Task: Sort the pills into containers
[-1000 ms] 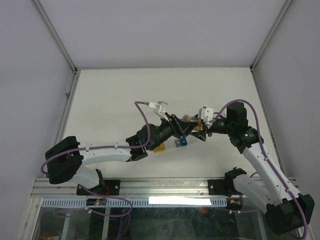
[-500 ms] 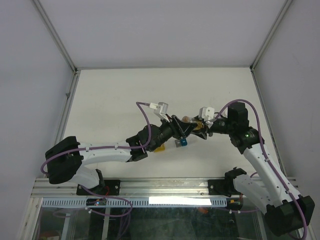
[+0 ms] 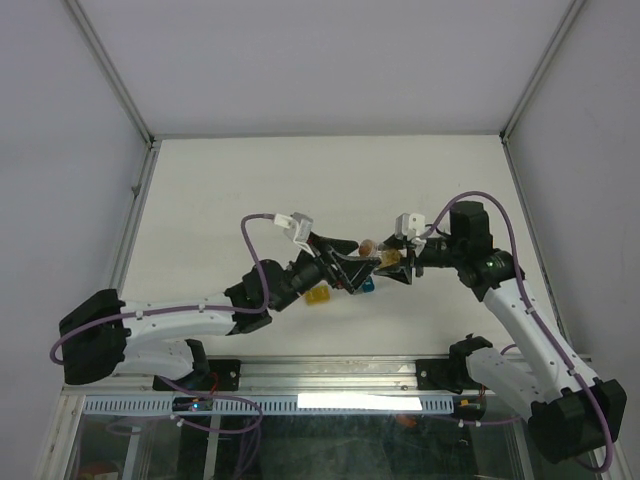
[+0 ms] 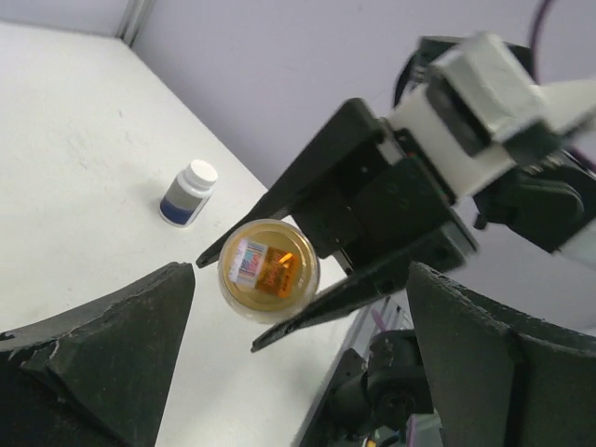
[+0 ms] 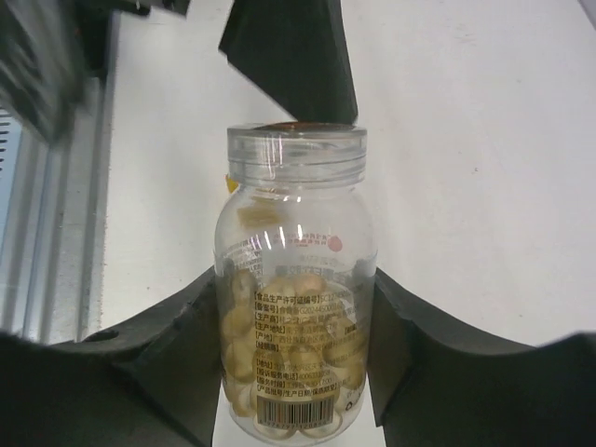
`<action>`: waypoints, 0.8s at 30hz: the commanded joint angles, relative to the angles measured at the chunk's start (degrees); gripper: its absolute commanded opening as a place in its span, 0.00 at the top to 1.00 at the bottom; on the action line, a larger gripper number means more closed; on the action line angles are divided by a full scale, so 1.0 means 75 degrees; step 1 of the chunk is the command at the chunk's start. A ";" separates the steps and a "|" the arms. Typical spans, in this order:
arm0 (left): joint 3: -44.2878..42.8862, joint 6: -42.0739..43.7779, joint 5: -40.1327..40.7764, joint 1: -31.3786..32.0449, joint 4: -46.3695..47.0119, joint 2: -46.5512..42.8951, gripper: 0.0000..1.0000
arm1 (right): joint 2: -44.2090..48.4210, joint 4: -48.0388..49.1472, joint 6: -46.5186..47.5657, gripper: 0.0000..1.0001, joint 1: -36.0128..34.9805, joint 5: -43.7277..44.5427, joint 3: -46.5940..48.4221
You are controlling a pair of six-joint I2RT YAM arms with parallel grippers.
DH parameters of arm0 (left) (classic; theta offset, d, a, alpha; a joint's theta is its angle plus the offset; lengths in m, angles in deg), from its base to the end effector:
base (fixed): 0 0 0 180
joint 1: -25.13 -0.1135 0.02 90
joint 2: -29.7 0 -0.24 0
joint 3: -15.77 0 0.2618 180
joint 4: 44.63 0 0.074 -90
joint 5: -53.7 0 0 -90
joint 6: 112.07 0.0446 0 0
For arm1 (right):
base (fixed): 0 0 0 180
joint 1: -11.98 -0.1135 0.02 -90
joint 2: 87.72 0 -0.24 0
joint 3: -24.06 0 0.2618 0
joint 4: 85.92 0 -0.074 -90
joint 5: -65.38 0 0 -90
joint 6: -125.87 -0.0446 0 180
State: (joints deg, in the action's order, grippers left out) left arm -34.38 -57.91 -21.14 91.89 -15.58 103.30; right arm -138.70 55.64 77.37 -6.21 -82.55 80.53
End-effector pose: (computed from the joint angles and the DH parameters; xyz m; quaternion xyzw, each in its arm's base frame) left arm 0.1326 -0.2792 0.2510 0.0833 0.6678 -0.5177 0.5283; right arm 0.1891 0.1019 0.2719 -0.5831 0.5517 0.3323 0.4952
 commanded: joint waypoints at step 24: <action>0.0090 0.6724 -0.6728 -0.1613 0.0899 -0.0160 0.13 | -0.1006 -0.4184 0.4256 1.00 0.0622 -0.1522 0.1452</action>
State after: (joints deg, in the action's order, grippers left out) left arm -31.85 -8.73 -65.22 79.76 -16.17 100.18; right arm -144.89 28.21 103.81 -1.95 -91.49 88.31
